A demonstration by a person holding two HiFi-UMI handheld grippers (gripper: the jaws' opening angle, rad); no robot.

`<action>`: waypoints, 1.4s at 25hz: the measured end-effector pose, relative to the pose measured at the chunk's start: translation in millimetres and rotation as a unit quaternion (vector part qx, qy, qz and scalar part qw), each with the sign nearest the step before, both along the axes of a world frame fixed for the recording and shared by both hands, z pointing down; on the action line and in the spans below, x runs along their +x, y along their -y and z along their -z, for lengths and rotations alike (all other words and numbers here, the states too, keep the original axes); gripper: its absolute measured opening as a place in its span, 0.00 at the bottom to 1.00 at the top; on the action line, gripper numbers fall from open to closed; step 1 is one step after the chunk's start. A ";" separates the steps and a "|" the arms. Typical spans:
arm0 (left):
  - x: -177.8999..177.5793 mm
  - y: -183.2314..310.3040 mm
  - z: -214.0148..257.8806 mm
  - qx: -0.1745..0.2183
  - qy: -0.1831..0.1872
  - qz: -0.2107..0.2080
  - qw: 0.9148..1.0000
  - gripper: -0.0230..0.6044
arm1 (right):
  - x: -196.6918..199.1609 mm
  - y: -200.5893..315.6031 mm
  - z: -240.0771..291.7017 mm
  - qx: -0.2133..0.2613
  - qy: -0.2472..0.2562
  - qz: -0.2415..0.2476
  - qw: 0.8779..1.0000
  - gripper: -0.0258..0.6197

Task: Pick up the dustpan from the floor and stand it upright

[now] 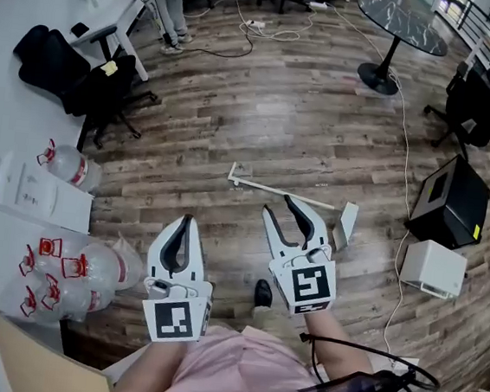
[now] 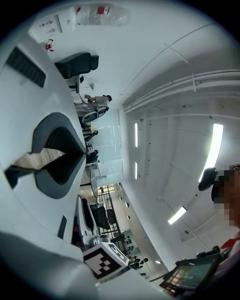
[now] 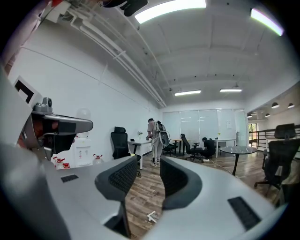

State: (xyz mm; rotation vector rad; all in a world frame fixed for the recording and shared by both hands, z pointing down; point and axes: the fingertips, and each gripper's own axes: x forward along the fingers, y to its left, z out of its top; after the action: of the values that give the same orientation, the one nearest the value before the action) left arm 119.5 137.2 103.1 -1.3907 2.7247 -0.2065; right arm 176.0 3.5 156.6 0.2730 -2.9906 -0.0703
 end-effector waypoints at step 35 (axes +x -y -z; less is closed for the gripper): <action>-342.2 42.5 -20.8 0.052 -0.047 0.053 0.996 0.05 | -337.4 75.7 11.1 0.063 0.022 0.009 0.998 0.24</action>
State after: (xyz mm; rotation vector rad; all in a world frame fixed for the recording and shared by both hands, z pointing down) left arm -222.7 94.6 123.9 -1.2621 2.8421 -0.0056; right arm -161.4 -72.3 145.4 0.2655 -3.0364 -0.2584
